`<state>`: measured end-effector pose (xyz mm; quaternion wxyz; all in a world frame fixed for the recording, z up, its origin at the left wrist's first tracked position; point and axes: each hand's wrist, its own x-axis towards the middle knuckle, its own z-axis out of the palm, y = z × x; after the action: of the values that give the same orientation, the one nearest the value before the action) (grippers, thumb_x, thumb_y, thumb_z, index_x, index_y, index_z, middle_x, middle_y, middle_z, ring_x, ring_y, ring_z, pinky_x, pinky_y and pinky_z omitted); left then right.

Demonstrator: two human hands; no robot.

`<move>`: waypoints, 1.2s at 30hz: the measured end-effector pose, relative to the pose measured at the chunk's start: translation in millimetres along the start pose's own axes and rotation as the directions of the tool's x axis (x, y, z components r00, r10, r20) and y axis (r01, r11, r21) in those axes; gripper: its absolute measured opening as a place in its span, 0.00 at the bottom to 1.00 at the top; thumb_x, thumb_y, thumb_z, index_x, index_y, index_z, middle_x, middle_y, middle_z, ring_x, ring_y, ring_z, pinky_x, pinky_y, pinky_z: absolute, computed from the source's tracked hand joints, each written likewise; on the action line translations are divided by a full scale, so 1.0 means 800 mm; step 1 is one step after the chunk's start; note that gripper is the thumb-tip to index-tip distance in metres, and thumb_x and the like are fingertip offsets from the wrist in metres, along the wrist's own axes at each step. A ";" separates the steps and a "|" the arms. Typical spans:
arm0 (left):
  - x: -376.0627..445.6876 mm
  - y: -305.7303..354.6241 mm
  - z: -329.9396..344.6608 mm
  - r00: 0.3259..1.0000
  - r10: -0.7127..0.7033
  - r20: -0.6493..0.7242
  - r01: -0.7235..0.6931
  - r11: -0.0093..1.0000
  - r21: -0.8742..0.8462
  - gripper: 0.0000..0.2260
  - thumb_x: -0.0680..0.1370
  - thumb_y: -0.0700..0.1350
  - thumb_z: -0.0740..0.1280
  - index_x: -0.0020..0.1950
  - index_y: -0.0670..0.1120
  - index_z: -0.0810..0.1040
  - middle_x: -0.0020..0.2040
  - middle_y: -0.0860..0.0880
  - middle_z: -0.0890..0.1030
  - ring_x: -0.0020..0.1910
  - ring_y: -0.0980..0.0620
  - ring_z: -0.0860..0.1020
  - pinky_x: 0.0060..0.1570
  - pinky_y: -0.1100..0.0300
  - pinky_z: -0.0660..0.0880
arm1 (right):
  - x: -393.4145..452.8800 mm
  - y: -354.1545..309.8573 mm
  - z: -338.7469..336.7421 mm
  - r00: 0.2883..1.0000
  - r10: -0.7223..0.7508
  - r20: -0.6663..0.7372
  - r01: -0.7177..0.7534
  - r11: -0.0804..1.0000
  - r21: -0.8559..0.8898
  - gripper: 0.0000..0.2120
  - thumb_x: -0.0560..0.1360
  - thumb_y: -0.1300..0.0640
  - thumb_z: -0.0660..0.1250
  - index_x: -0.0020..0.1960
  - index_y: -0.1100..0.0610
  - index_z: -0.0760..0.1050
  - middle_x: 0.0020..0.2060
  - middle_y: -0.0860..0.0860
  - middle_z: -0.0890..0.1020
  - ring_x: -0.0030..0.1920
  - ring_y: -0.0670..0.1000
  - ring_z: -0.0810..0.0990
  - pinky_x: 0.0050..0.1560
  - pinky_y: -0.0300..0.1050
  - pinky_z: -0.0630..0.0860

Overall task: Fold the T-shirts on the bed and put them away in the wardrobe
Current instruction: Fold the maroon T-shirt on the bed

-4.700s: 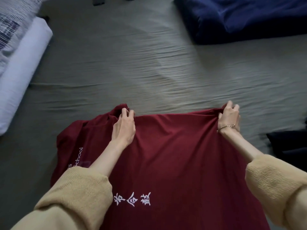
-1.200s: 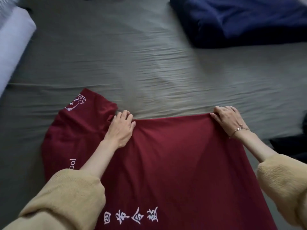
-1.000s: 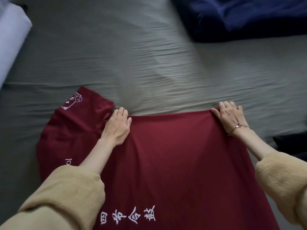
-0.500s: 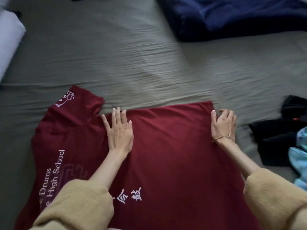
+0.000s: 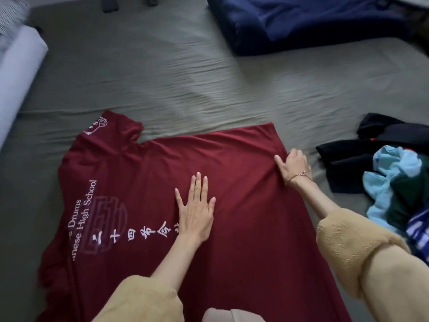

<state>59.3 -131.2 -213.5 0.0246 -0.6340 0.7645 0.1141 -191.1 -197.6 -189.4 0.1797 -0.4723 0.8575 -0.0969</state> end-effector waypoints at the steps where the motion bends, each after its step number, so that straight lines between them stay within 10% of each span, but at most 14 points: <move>1: -0.006 0.004 0.001 1.000 -0.002 0.003 0.002 1.000 -0.013 0.32 0.69 0.58 0.25 0.72 0.49 0.32 0.74 0.53 0.31 0.71 0.53 0.29 0.68 0.46 0.30 | -0.009 0.003 0.001 1.000 -0.010 -0.001 0.010 1.000 0.009 0.24 0.79 0.46 0.56 0.63 0.65 0.67 0.64 0.61 0.70 0.67 0.59 0.65 0.64 0.55 0.64; 14: -0.112 0.095 0.057 0.975 0.176 -0.137 -0.192 0.974 -0.117 0.25 0.83 0.55 0.40 0.77 0.47 0.54 0.78 0.47 0.55 0.76 0.53 0.51 0.71 0.44 0.46 | -0.162 0.093 -0.011 0.994 -0.085 0.072 0.103 0.948 -0.300 0.26 0.79 0.39 0.53 0.51 0.59 0.79 0.50 0.56 0.82 0.55 0.56 0.78 0.57 0.49 0.67; 22: -0.130 0.103 0.059 0.989 0.086 -0.120 -0.102 0.985 -0.136 0.25 0.82 0.56 0.38 0.77 0.47 0.51 0.78 0.46 0.54 0.76 0.52 0.48 0.72 0.46 0.42 | -0.214 0.129 -0.020 0.997 -0.001 0.078 0.029 0.935 -0.354 0.27 0.79 0.38 0.52 0.51 0.59 0.79 0.49 0.59 0.82 0.51 0.59 0.80 0.49 0.47 0.72; 27: -0.153 0.081 0.053 0.988 -0.007 -0.153 -0.018 0.987 -0.159 0.25 0.82 0.54 0.46 0.75 0.44 0.62 0.75 0.45 0.63 0.74 0.52 0.60 0.72 0.44 0.53 | -0.239 0.124 -0.010 0.986 -0.146 -0.079 0.118 0.951 -0.286 0.18 0.63 0.53 0.74 0.46 0.63 0.74 0.37 0.59 0.78 0.37 0.60 0.79 0.36 0.50 0.75; 30: -0.163 0.045 0.036 0.966 -0.104 -0.238 0.068 0.985 -0.157 0.21 0.77 0.50 0.54 0.65 0.43 0.75 0.63 0.46 0.76 0.60 0.48 0.76 0.59 0.49 0.72 | -0.249 0.096 -0.002 0.958 -0.283 -0.039 0.263 0.925 -0.273 0.14 0.61 0.61 0.72 0.44 0.61 0.72 0.39 0.58 0.74 0.38 0.60 0.77 0.36 0.51 0.75; 36: -0.183 -0.055 0.000 0.886 -0.351 -0.305 0.292 0.931 -0.220 0.13 0.73 0.38 0.66 0.57 0.46 0.75 0.54 0.48 0.77 0.52 0.47 0.75 0.51 0.49 0.71 | -0.288 0.018 0.037 0.908 -0.371 0.195 0.394 0.914 -0.099 0.08 0.76 0.61 0.58 0.54 0.59 0.69 0.51 0.53 0.73 0.52 0.55 0.76 0.46 0.46 0.72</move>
<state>130.8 2.1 -193.1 -0.1423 -0.7620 0.6288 0.0617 -77.7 5.2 -171.4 0.1981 -0.6491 0.7339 -0.0303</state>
